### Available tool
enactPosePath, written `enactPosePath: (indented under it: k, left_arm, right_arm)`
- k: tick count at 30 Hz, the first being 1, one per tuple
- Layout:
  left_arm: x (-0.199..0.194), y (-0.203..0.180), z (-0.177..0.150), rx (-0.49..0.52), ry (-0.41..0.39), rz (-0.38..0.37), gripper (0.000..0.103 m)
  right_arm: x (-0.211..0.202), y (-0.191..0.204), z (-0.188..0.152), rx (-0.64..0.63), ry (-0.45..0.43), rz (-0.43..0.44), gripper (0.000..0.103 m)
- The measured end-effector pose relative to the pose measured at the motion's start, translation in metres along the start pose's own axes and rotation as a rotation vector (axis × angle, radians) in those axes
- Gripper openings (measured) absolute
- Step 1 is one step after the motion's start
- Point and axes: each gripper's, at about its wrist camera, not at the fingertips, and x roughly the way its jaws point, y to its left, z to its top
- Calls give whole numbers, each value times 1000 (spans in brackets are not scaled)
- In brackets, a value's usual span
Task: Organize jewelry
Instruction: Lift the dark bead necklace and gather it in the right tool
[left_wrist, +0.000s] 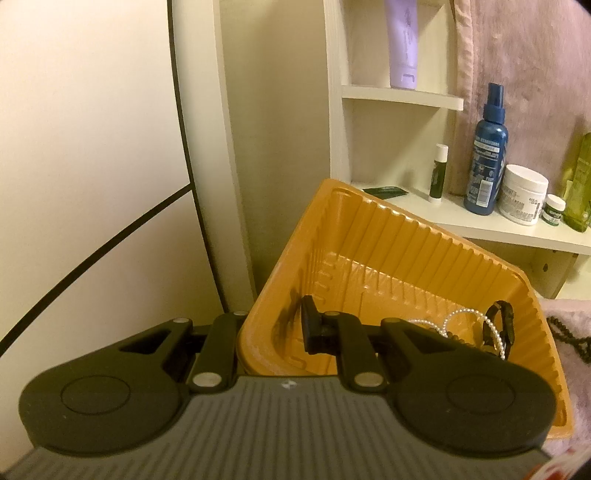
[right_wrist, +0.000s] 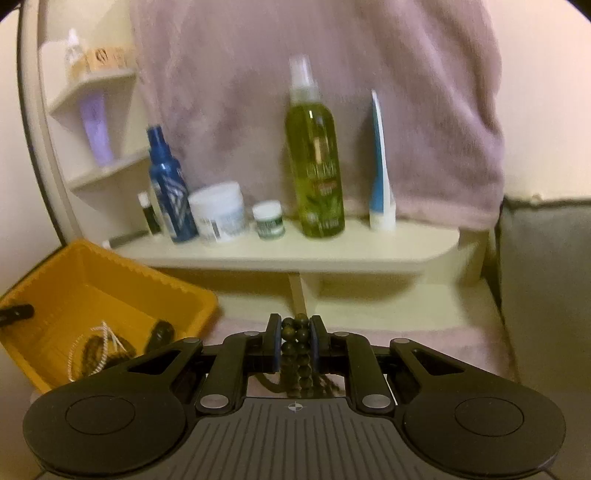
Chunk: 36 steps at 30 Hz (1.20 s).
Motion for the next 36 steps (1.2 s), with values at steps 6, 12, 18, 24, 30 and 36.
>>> enactPosePath:
  k: [6, 12, 18, 24, 30, 36]
  left_arm:
    - [-3, 1, 0, -2, -6, -7, 14]
    - [-5, 2, 2, -5, -9, -19, 13]
    - [-8, 2, 3, -15, -19, -33, 13]
    - [-11, 2, 2, -18, -25, -40, 13]
    - [-11, 1, 3, -8, -25, -34, 13]
    - [-11, -1, 4, 1, -19, -27, 14]
  right_arm:
    - [-28, 5, 22, -10, -48, 15, 15]
    - [-54, 14, 45, -42, -102, 16, 15]
    - [-76, 20, 62, -68, -136, 2, 15]
    - [-54, 1, 42, 18, 0, 16, 15]
    - [-1, -28, -13, 146, 186, 17, 15]
    - [28, -36, -51, 124, 252, -50, 18]
